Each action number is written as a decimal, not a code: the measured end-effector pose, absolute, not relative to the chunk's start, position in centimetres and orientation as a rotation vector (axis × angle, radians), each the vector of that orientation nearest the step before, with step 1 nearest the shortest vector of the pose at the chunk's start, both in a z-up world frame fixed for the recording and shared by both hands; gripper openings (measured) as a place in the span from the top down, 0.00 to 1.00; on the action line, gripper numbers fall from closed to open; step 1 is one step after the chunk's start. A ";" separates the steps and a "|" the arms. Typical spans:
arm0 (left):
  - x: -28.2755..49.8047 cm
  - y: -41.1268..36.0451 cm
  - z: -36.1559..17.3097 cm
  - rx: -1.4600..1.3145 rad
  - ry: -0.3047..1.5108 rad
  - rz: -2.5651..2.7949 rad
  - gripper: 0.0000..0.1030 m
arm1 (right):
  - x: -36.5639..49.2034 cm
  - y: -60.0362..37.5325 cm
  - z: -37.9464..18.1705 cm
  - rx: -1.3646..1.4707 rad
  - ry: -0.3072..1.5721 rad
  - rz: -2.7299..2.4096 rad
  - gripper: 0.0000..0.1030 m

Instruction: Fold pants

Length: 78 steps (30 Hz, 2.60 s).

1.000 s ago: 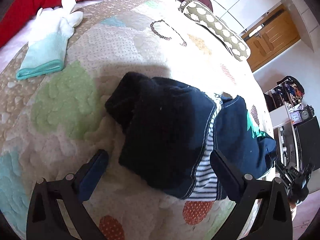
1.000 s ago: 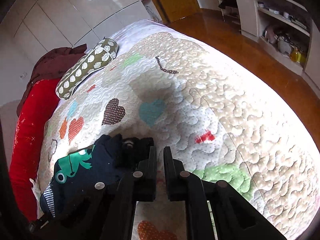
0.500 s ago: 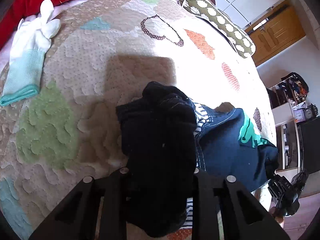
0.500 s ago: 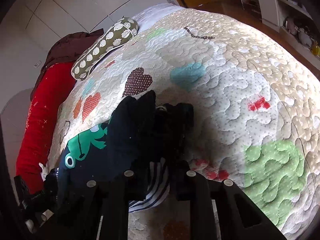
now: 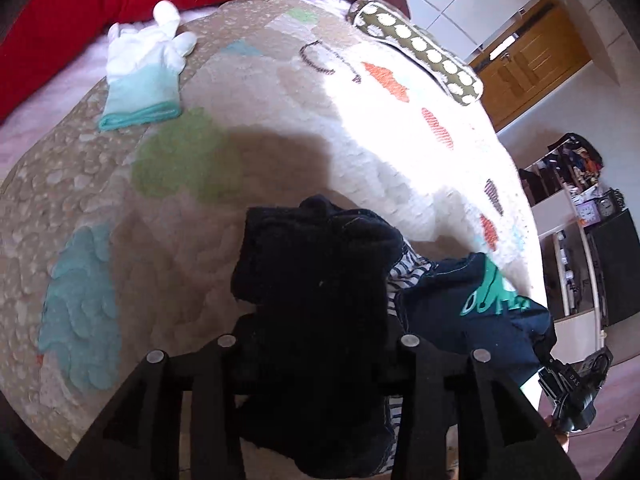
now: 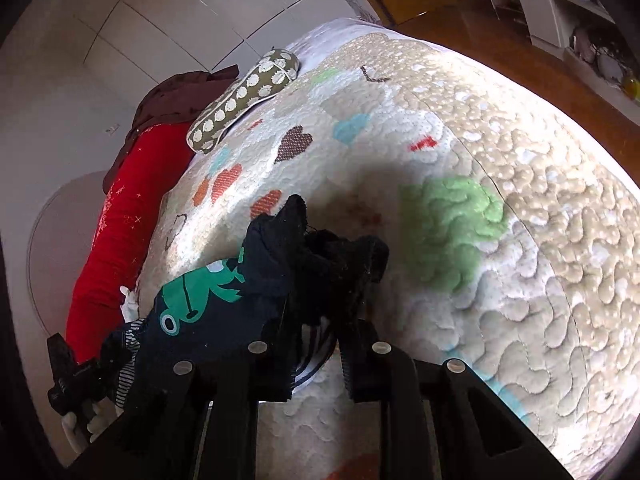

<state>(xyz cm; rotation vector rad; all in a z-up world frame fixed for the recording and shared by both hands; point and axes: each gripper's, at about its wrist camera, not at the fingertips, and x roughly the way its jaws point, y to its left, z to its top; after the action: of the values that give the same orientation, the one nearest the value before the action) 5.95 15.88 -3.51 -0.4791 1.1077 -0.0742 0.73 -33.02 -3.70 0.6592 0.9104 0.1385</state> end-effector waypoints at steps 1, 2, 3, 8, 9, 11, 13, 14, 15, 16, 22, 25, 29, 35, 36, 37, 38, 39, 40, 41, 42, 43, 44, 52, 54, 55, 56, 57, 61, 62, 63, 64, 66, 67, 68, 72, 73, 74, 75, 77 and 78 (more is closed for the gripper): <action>5.5 15.9 -4.1 -0.462 1.119 -0.042 0.61 | 0.1 -33.2 -4.9 0.660 0.933 0.116 0.71; 5.6 15.7 -4.4 -0.466 1.119 -0.035 0.59 | -0.5 -33.4 -5.9 0.667 0.949 0.091 0.70; 5.0 15.8 -4.3 -0.480 1.110 -0.039 0.59 | -1.1 -33.8 -6.5 0.692 0.938 0.092 0.70; 2.3 16.7 -1.5 -0.471 1.031 0.015 0.53 | -3.7 -35.9 -5.1 0.719 0.856 0.006 0.54; 1.8 16.9 -0.9 -0.458 1.015 0.030 0.53 | -4.1 -36.4 -4.6 0.701 0.839 -0.035 0.54; 0.7 16.8 0.5 -0.424 0.983 0.061 0.51 | -5.0 -37.3 -3.6 0.698 0.800 -0.090 0.54; -0.1 16.2 1.7 -0.363 0.950 0.098 0.50 | -6.2 -38.0 -2.9 0.720 0.769 -0.109 0.54; -0.7 15.7 2.4 -0.323 0.930 0.117 0.50 | -6.8 -38.2 -2.7 0.727 0.757 -0.110 0.54; -1.3 15.3 3.0 -0.284 0.911 0.136 0.50 | -7.3 -38.1 -2.5 0.728 0.752 -0.109 0.54; -1.9 14.7 3.6 -0.239 0.890 0.158 0.50 | -7.7 -38.0 -2.3 0.723 0.750 -0.107 0.53; -4.7 11.7 6.6 -0.031 0.751 0.205 0.30 | -9.0 -36.1 -1.4 0.610 0.753 -0.120 0.49; -4.8 10.6 6.9 0.012 0.724 0.214 0.30 | -8.7 -35.1 -1.1 0.525 0.750 -0.142 0.49; -4.7 10.0 6.3 0.016 0.747 0.187 0.30 | -8.2 -33.6 -1.1 0.478 0.763 -0.106 0.49; -4.4 10.1 4.9 0.012 0.785 0.198 0.30 | -7.6 -30.5 -1.2 0.380 0.779 -0.049 0.47; -4.3 10.2 4.6 0.006 0.793 0.196 0.30 | -7.4 -30.0 -1.5 0.374 0.788 -0.036 0.46; -4.2 10.4 4.3 -0.006 0.804 0.189 0.30 | -7.3 -29.6 -1.7 0.368 0.797 -0.024 0.46; -4.0 10.8 3.9 -0.030 0.822 0.176 0.30 | -7.1 -29.2 -2.0 0.359 0.807 -0.016 0.46; -3.8 11.4 3.5 -0.064 0.840 0.160 0.30 | -7.1 -28.9 -2.4 0.350 0.817 -0.013 0.46; -3.6 12.2 3.1 -0.109 0.859 0.144 0.30 | -7.0 -28.6 -2.7 0.346 0.826 -0.010 0.45; -3.5 13.3 2.6 -0.165 0.876 0.130 0.30 | -6.9 -28.5 -3.1 0.347 0.835 -0.005 0.45; -3.3 14.4 2.1 -0.221 0.895 0.120 0.30 | -6.9 -28.4 -3.4 0.352 0.844 0.000 0.45; -3.2 15.7 1.5 -0.284 0.915 0.110 0.30 | -6.8 -28.5 -3.7 0.359 0.852 0.003 0.45; -3.1 16.7 1.0 -0.339 0.931 0.103 0.30 | -6.8 -28.5 -4.0 0.367 0.859 0.006 0.45; -3.3 18.7 -2.2 -0.582 1.004 -0.015 0.30 | -6.7 -28.2 -4.8 0.374 0.872 0.013 0.44; -2.9 17.4 -2.6 -0.581 1.026 -0.047 0.30 | -6.8 -28.0 -4.8 0.370 0.869 0.015 0.44; -2.8 16.7 -2.9 -0.573 1.040 -0.058 0.30 | -6.9 -27.9 -4.7 0.367 0.867 0.017 0.44; -2.5 16.0 -3.4 -0.565 1.056 -0.063 0.30 | -6.9 -27.8 -4.6 0.363 0.865 0.018 0.44; -2.2 15.4 -3.8 -0.559 1.072 -0.063 0.31 | -7.0 -27.8 -4.5 0.360 0.862 0.019 0.44; -1.3 14.1 -5.0 -0.556 1.140 -0.082 0.94 | -7.3 -27.9 -3.9 0.345 0.843 0.019 0.44; -1.4 14.0 -4.9 -0.568 1.134 -0.083 0.94 | -7.4 -27.9 -3.8 0.342 0.838 0.020 0.44; -1.5 13.9 -4.6 -0.557 1.117 -0.075 0.95 | -7.5 -27.8 -3.5 0.338 0.831 0.025 0.44; -1.6 13.8 -4.1 -0.543 1.100 -0.075 0.95 | -7.6 -27.7 -3.3 0.335 0.824 0.033 0.44; -2.0 13.8 -2.9 -0.543 1.065 -0.085 0.95 | -7.8 -27.3 -2.9 0.338 0.816 0.068 0.44; -2.1 13.8 -2.2 -0.545 1.046 -0.091 0.95 | -7.7 -27.1 -2.8 0.355 0.816 0.105 0.44; -2.1 13.8 -1.5 -0.547 1.029 -0.095 0.95 | -7.6 -26.8 -2.6 0.385 0.821 0.157 0.44; -1.5 13.6 1.1 -0.561 0.968 -0.134 0.95 | -5.6 -24.6 -3.1 0.564 0.893 0.540 0.34; -1.3 13.4 1.7 -0.558 0.950 -0.142 0.95 | -4.8 -23.9 -3.6 0.638 0.928 0.647 0.34; -1.0 13.1 2.2 -0.553 0.938 -0.145 0.96 | -4.1 -23.2 -4.3 0.705 0.959 0.733 0.34; -0.9 13.0 2.6 -0.552 0.930 -0.151 0.96 | -3.2 -22.4 -5.0 0.759 0.986 0.796 0.34; -0.5 12.8 3.1 -0.554 0.920 -0.170 0.96 | -1.8 -21.0 -6.3 0.842 1.032 0.854 0.32; -0.3 12.7 3.3 -0.550 0.915 -0.173 0.96 | -1.1 -20.3 -6.9 0.881 1.053 0.877 0.32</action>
<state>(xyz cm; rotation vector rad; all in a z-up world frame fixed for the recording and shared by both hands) -0.33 12.69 3.32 -0.5501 0.9151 -0.1725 -1.14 -20.34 -6.93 0.8811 1.0529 0.8774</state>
